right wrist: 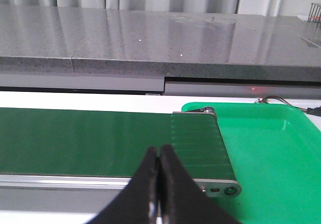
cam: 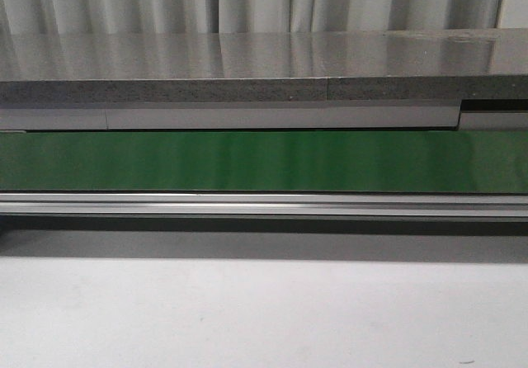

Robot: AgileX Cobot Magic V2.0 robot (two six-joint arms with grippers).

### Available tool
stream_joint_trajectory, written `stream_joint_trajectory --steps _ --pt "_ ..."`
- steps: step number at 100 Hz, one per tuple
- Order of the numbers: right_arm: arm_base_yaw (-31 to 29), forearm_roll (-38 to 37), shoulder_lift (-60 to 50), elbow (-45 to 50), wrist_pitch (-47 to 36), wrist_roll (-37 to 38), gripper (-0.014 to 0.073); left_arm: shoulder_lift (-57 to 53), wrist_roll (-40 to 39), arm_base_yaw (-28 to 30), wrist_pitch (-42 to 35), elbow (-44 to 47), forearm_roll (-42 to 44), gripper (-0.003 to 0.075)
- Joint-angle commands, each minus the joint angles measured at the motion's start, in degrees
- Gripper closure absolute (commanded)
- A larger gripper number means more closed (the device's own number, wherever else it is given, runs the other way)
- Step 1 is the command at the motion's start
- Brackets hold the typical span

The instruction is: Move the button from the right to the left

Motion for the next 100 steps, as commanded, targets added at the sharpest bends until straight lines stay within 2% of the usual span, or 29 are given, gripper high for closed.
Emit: stream_joint_trajectory --steps 1,27,44,70,74,100 --pt "0.05 0.00 0.83 -1.38 -4.76 -0.27 0.0662 -1.87 -0.51 0.07 -4.53 2.56 0.07 0.0741" --pt "0.05 0.00 0.83 -1.28 -6.07 -0.27 0.0662 -1.87 -0.51 0.07 -4.53 2.56 0.07 0.0741" --pt "0.05 0.00 0.83 3.61 -18.09 0.40 0.0662 -1.87 -0.51 0.07 -4.53 2.56 0.07 0.0741" --pt "0.05 -1.37 -0.20 14.21 -27.29 2.98 0.0662 -1.87 -0.51 0.07 -4.53 2.56 0.07 0.0741" --pt "0.05 -2.28 -1.24 13.92 -24.96 2.93 0.0662 -1.87 -0.51 0.07 -4.53 2.56 0.07 0.0741" --pt "0.05 -2.55 -1.91 13.97 -25.23 2.93 0.0662 -1.87 -0.51 0.07 -4.53 2.56 0.07 0.0741"
